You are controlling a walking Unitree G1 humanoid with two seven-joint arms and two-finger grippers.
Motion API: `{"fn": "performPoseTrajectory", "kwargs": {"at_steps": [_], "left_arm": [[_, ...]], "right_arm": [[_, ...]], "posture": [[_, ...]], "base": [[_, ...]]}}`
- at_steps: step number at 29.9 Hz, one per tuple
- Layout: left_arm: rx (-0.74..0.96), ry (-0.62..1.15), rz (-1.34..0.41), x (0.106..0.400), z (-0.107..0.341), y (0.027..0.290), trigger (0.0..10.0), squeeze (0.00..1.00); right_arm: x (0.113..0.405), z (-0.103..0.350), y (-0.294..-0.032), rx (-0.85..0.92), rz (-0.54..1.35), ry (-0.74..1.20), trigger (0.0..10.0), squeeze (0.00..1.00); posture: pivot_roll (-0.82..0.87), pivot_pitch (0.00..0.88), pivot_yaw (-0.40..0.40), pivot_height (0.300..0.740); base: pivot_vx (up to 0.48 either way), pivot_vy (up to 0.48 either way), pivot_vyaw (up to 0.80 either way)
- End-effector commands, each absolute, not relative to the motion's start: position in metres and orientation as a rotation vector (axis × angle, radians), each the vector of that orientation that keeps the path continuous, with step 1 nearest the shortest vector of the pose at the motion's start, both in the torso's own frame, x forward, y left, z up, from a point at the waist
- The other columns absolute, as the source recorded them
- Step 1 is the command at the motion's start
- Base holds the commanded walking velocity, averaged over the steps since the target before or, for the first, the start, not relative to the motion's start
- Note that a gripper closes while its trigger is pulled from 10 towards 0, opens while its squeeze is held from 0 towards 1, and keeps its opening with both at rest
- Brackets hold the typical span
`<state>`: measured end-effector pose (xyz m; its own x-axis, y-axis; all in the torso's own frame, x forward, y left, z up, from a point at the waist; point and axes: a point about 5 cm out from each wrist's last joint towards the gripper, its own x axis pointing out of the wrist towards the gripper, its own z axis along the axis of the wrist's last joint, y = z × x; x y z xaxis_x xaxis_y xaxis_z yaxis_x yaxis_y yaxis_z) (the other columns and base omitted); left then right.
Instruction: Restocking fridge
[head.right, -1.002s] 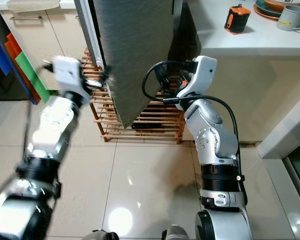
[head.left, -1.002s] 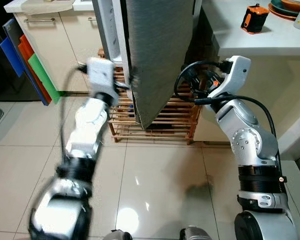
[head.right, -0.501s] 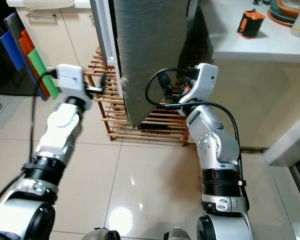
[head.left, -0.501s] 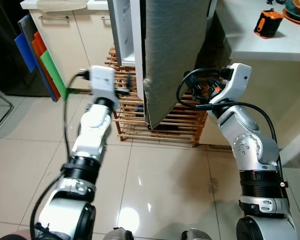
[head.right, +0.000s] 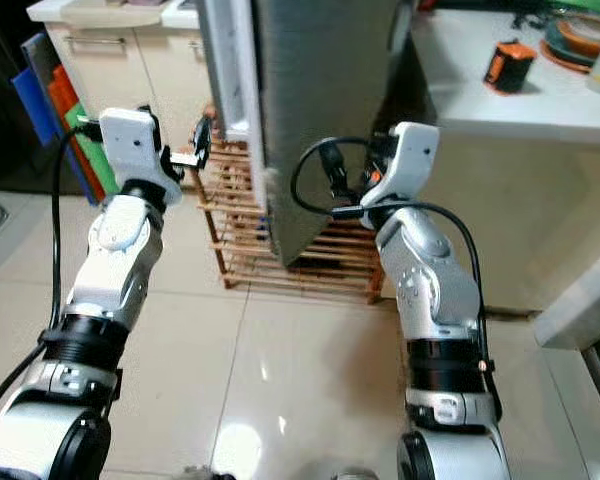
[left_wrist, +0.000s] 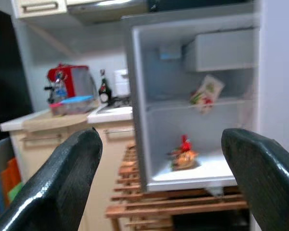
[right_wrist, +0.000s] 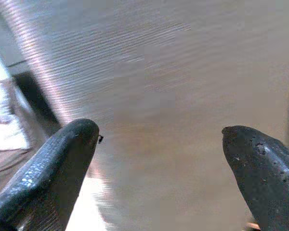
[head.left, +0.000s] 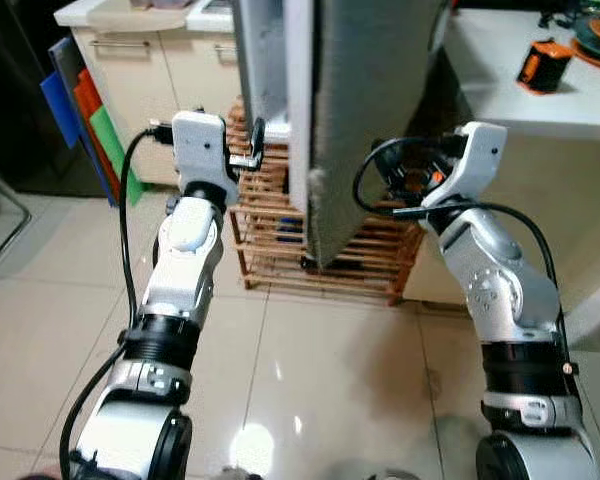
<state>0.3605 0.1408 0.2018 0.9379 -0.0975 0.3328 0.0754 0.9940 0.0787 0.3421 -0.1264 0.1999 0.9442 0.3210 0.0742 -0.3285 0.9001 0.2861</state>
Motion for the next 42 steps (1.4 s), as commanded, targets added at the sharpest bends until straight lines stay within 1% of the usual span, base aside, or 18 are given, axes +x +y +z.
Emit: {"fn": "performPoseTrajectory", "kwargs": {"at_steps": [1, 2, 3, 4, 17, 21, 22, 27, 29, 30, 32, 36, 38, 42], "left_arm": [[0.070, -0.360, -0.103, 0.360, 0.206, 0.135, 10.0, 0.00], [0.070, -0.360, -0.103, 0.360, 0.206, 0.135, 10.0, 0.00], [0.069, -0.360, -0.102, 0.360, 0.207, 0.135, 10.0, 0.00], [0.069, -0.360, -0.102, 0.360, 0.207, 0.135, 10.0, 0.00], [0.055, -0.351, -0.111, 0.360, 0.207, 0.133, 9.9, 0.00], [0.052, -0.354, -0.125, 0.361, 0.208, 0.131, 10.0, 0.00], [0.068, -0.357, -0.143, 0.360, 0.208, 0.128, 10.0, 0.00], [0.082, -0.354, -0.145, 0.360, 0.209, 0.126, 10.0, 0.00], [0.115, -0.342, -0.150, 0.359, 0.207, 0.126, 10.0, 0.00], [0.129, -0.339, -0.153, 0.358, 0.206, 0.126, 10.0, 0.00], [0.133, -0.343, -0.164, 0.355, 0.206, 0.127, 10.0, 0.00], [0.160, -0.350, -0.174, 0.352, 0.205, 0.127, 10.0, 0.00], [0.130, -0.342, -0.201, 0.350, 0.203, 0.124, 10.0, 0.00], [0.090, -0.319, -0.237, 0.350, 0.200, 0.116, 10.0, 0.00]], "right_arm": [[0.342, 0.199, -0.133, 0.275, 0.328, -0.032, 10.0, 0.00], [0.342, 0.199, -0.133, 0.275, 0.328, -0.032, 10.0, 0.00], [0.340, 0.200, -0.128, 0.219, 0.359, -0.042, 10.0, 0.00], [0.339, 0.200, -0.127, 0.204, 0.367, -0.043, 10.0, 0.00], [0.339, 0.200, -0.130, 0.226, 0.350, -0.045, 10.0, 0.00], [0.340, 0.201, -0.127, 0.231, 0.356, -0.054, 10.0, 0.00], [0.338, 0.204, -0.120, 0.211, 0.379, -0.065, 10.0, 0.00], [0.334, 0.204, -0.110, 0.205, 0.417, -0.070, 10.0, 0.00], [0.334, 0.201, -0.103, 0.215, 0.435, -0.057, 10.0, 0.00], [0.330, 0.201, -0.092, 0.230, 0.480, -0.064, 10.0, 0.00], [0.327, 0.198, -0.077, 0.170, 0.519, -0.059, 10.0, 0.00], [0.327, 0.204, -0.071, 0.204, 0.529, -0.089, 10.0, 0.00], [0.325, 0.209, -0.069, 0.199, 0.546, -0.103, 10.0, 0.00], [0.323, 0.215, -0.071, 0.158, 0.547, -0.129, 10.0, 0.00]], "posture": [[-0.30, 0.005, 0.058, 0.740], [-0.30, 0.005, 0.058, 0.740], [-0.30, 0.005, 0.058, 0.740], [-0.30, 0.005, 0.058, 0.740], [-0.31, 0.013, 0.057, 0.740], [-0.30, 0.015, 0.064, 0.740], [-0.30, 0.015, 0.064, 0.740], [-0.28, 0.017, 0.061, 0.740], [-0.25, 0.020, 0.057, 0.740], [-0.24, 0.021, 0.055, 0.740], [-0.23, 0.022, 0.051, 0.740], [-0.22, 0.020, 0.046, 0.740], [-0.23, 0.025, 0.043, 0.740], [-0.25, 0.032, 0.038, 0.740]], "base": [[0.259, 0.405, 0.00], [0.259, 0.405, 0.00], [0.262, 0.401, 0.00], [0.262, 0.401, 0.00], [0.260, 0.404, 0.00], [0.262, 0.402, 0.00], [0.000, 0.000, 0.00], [0.000, 0.000, 0.00], [0.000, 0.000, 0.00], [0.000, 0.000, 0.00], [0.000, 0.000, 0.00], [0.000, 0.000, 0.00], [0.000, 0.000, 0.00], [0.480, 0.000, 0.00]]}}
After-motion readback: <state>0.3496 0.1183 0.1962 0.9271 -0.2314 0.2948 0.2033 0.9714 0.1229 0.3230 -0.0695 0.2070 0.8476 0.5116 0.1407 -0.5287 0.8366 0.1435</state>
